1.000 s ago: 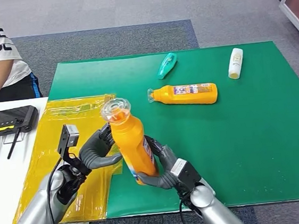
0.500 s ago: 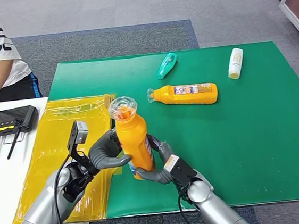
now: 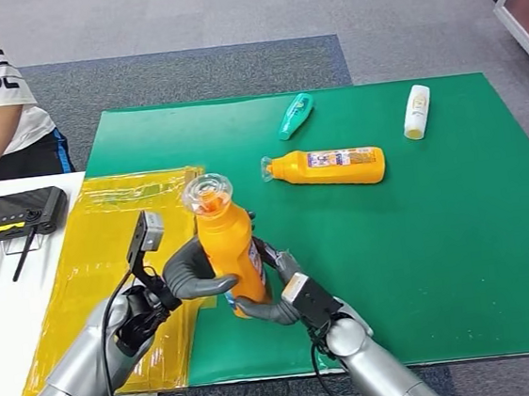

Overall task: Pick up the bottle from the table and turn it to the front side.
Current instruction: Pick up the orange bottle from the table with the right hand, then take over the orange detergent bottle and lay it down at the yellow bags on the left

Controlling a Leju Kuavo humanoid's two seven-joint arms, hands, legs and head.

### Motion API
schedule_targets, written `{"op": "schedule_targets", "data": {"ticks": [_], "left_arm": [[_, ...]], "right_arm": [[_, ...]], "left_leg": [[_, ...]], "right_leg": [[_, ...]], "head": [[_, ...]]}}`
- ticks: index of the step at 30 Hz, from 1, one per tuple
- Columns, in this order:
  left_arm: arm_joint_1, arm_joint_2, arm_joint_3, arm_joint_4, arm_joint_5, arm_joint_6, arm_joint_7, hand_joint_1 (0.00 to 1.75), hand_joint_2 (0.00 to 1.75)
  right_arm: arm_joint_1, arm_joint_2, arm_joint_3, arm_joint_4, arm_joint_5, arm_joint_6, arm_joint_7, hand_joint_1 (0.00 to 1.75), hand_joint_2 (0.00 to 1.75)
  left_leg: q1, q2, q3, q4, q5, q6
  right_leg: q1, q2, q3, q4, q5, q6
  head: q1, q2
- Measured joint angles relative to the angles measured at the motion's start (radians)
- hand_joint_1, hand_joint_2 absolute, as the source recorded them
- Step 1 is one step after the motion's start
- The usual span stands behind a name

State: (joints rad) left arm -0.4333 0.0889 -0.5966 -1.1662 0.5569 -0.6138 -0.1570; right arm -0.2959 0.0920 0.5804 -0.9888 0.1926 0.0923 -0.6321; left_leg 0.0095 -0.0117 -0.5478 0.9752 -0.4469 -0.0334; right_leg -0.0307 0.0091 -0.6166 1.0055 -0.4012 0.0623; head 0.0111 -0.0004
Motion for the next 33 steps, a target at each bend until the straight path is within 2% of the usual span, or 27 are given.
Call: {"op": "schedule_targets", "data": {"ticks": [13, 33], "left_arm": [[-0.002, 0.011, -0.017, 0.007, -0.042, 0.009, -0.002, 0.00, 1.75], [-0.007, 0.050, -0.051, -0.072, -0.114, 0.061, 0.000, 0.00, 1.75]], "right_arm": [[-0.019, 0.005, 0.017, 0.076, 0.047, -0.071, -0.005, 1.75, 1.75], [-0.053, 0.018, 0.017, 0.152, 0.028, -0.069, -0.034, 1.75, 1.75]], "left_leg": [[0.000, 0.000, 0.000, 0.000, 0.000, 0.000], [0.000, 0.000, 0.000, 0.000, 0.000, 0.000]], "right_leg": [[0.000, 0.000, 0.000, 0.000, 0.000, 0.000], [0.000, 0.001, -0.001, 0.000, 0.000, 0.000]], "head": [[0.000, 0.000], [0.000, 0.000]]}}
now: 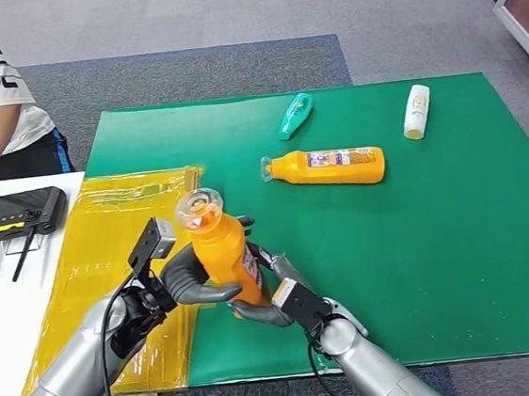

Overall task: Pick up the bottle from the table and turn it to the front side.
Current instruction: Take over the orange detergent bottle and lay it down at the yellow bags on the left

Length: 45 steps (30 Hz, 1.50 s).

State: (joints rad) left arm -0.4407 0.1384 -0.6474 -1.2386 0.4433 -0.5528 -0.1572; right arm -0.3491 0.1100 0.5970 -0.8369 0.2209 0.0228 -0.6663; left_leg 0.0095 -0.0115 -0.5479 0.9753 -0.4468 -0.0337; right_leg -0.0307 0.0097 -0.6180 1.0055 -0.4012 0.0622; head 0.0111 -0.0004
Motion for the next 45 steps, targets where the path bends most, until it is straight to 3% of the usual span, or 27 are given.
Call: {"op": "schedule_targets", "data": {"ticks": [30, 45], "left_arm": [[-0.008, 0.011, 0.006, -0.068, -0.019, 0.014, -0.042, 0.00, 1.75], [0.004, 0.003, 0.012, -0.068, -0.013, 0.018, -0.052, 0.00, 1.75]], "right_arm": [[0.019, 0.001, -0.027, 0.051, -0.010, 0.030, 0.030, 1.75, 1.75], [0.062, -0.007, -0.042, -0.132, -0.006, 0.015, 0.036, 1.75, 1.75]], "left_leg": [[0.000, 0.000, -0.001, 0.000, 0.000, 0.000], [0.000, 0.000, -0.001, 0.000, 0.000, 0.000]], "right_leg": [[0.000, 0.000, -0.001, 0.000, 0.001, -0.001], [0.000, 0.000, -0.001, 0.000, 0.001, -0.001]], "head": [[0.000, 0.000], [0.000, 0.000]]}}
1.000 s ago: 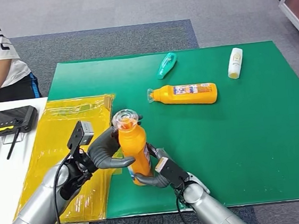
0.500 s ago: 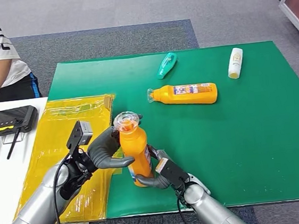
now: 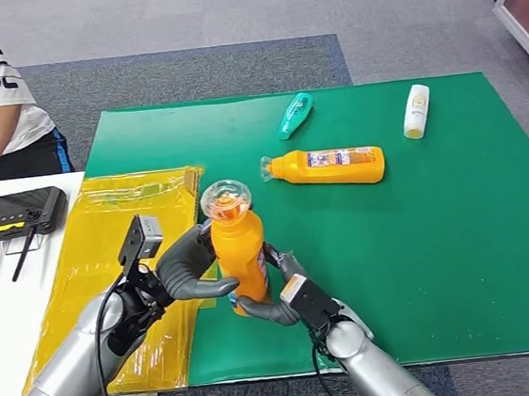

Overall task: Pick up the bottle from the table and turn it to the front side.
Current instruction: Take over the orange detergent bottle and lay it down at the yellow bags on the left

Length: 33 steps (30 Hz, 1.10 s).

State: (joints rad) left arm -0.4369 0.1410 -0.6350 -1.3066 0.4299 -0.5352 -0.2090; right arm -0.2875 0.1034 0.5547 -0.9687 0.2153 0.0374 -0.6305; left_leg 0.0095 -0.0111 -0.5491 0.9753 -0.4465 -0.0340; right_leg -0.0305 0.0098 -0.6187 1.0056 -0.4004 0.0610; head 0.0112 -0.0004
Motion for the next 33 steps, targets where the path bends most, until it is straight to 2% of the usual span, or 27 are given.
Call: {"op": "schedule_targets", "data": {"ticks": [15, 33], "left_arm": [[0.002, -0.007, 0.008, 0.000, -0.005, 0.010, 0.000, 0.00, 1.75], [-0.034, -0.035, 0.009, 0.016, -0.043, 0.017, 0.004, 0.00, 1.75]], "right_arm": [[0.009, -0.001, 0.001, -0.027, 0.005, 0.005, 0.001, 1.75, 1.75], [0.002, 0.003, 0.052, 0.026, 0.013, 0.015, 0.001, 1.75, 1.75]], "left_leg": [[0.000, 0.000, -0.001, 0.000, 0.000, 0.000], [0.000, 0.000, -0.001, 0.000, 0.000, 0.000]], "right_leg": [[0.000, 0.000, -0.001, 0.000, 0.000, 0.000], [0.000, 0.000, -0.001, 0.000, 0.000, 0.000]], "head": [[0.000, 0.000], [0.000, 0.000]]}}
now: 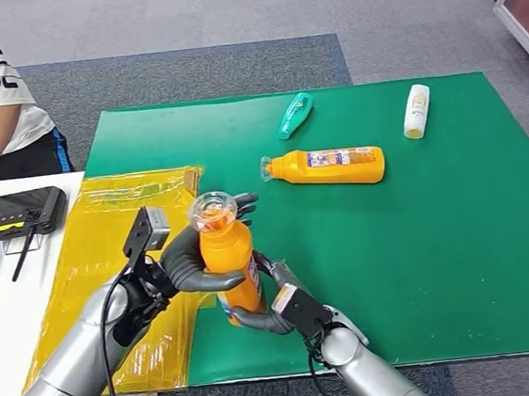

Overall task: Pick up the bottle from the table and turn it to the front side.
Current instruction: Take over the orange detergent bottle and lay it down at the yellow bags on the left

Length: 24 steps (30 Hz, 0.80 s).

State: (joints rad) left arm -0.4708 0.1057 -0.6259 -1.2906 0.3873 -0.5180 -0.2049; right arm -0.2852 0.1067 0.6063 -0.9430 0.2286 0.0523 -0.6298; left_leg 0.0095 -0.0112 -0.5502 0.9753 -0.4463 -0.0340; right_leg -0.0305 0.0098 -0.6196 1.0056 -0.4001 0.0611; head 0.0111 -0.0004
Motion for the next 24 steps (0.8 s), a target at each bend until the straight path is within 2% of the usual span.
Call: {"op": "schedule_targets", "data": {"ticks": [22, 24], "left_arm": [[-0.002, -0.005, 0.000, 0.018, 0.013, 0.000, 0.000, 0.00, 1.75], [-0.002, -0.005, 0.000, 0.019, 0.013, 0.000, 0.000, 0.87, 1.75]], "right_arm": [[-0.009, 0.000, 0.000, 0.013, -0.012, 0.001, 0.000, 1.75, 1.75], [-0.009, 0.000, 0.000, 0.013, -0.012, 0.000, 0.000, 1.75, 1.75]], "left_leg": [[0.000, 0.000, 0.000, 0.000, 0.000, 0.000], [0.000, 0.000, 0.000, 0.000, 0.000, 0.000]], "right_leg": [[0.000, 0.000, 0.000, 0.000, 0.000, 0.000], [0.000, 0.000, 0.000, 0.000, 0.000, 0.000]], "head": [[0.000, 0.000], [0.000, 0.000]]}}
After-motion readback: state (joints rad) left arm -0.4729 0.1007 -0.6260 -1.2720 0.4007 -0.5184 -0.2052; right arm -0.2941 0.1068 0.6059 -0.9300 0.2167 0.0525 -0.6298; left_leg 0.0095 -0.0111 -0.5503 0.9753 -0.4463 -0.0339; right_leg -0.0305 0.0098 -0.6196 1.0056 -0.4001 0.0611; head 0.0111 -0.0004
